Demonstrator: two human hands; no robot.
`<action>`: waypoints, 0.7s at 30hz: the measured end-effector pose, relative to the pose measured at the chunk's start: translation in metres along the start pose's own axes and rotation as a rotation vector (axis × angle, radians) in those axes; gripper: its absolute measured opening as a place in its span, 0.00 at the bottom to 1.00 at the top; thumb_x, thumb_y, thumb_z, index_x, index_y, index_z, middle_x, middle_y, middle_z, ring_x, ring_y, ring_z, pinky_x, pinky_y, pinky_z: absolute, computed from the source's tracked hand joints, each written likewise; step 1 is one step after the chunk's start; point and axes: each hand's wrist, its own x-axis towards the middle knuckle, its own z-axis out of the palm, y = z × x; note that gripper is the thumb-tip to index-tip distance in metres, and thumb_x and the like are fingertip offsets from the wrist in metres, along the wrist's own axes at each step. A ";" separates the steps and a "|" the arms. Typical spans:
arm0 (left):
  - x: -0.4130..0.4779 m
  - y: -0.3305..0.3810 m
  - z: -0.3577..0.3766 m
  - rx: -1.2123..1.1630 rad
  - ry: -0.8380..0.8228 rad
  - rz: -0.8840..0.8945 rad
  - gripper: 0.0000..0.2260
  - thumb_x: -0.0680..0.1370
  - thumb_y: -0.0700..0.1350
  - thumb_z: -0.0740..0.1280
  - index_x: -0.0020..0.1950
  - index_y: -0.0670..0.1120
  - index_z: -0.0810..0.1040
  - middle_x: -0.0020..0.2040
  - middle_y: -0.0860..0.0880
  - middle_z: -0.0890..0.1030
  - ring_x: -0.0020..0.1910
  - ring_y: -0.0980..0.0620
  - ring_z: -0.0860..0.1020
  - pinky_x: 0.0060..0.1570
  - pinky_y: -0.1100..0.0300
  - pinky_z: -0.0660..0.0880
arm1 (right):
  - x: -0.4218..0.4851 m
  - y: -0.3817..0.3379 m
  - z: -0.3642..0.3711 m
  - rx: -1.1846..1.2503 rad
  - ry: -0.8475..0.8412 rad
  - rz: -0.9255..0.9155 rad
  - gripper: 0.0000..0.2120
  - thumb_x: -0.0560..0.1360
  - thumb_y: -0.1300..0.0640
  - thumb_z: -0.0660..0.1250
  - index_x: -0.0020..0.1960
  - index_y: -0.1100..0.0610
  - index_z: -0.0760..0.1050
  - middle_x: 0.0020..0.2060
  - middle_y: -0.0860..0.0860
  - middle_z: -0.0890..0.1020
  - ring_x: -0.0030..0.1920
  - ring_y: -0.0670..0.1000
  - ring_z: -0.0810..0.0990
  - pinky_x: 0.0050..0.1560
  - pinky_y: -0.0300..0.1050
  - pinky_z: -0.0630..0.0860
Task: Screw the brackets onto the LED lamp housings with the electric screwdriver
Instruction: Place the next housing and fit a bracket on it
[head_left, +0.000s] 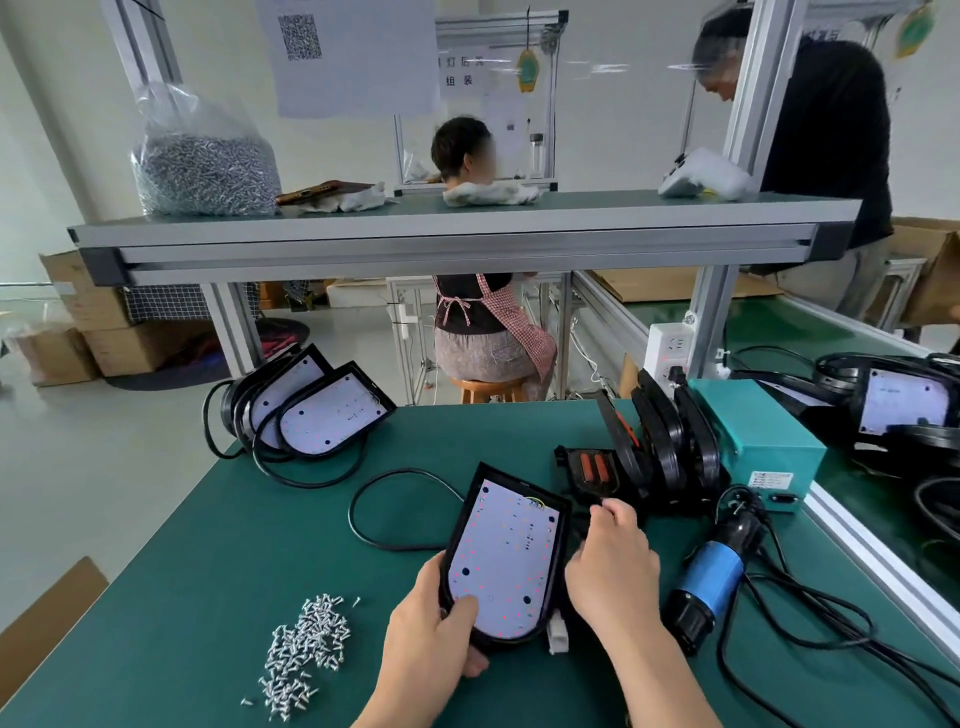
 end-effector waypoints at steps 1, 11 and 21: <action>-0.004 -0.001 0.000 -0.006 0.002 0.006 0.15 0.79 0.38 0.62 0.56 0.59 0.73 0.26 0.44 0.81 0.25 0.43 0.81 0.29 0.58 0.77 | 0.000 0.002 -0.002 -0.039 -0.006 0.001 0.21 0.80 0.60 0.61 0.72 0.55 0.67 0.75 0.51 0.61 0.69 0.55 0.71 0.66 0.50 0.68; -0.028 0.000 0.001 0.019 0.106 0.122 0.02 0.82 0.47 0.65 0.53 0.52 0.77 0.28 0.45 0.82 0.21 0.47 0.77 0.25 0.55 0.77 | 0.001 0.014 -0.009 -0.200 0.038 -0.013 0.15 0.82 0.57 0.61 0.66 0.47 0.78 0.57 0.50 0.74 0.59 0.54 0.69 0.53 0.43 0.71; -0.019 -0.009 0.002 0.020 0.090 0.146 0.15 0.81 0.44 0.64 0.58 0.66 0.75 0.30 0.49 0.81 0.20 0.48 0.78 0.21 0.60 0.73 | -0.002 0.012 -0.011 0.230 0.268 0.102 0.10 0.82 0.54 0.62 0.60 0.58 0.75 0.56 0.59 0.74 0.58 0.61 0.67 0.49 0.51 0.65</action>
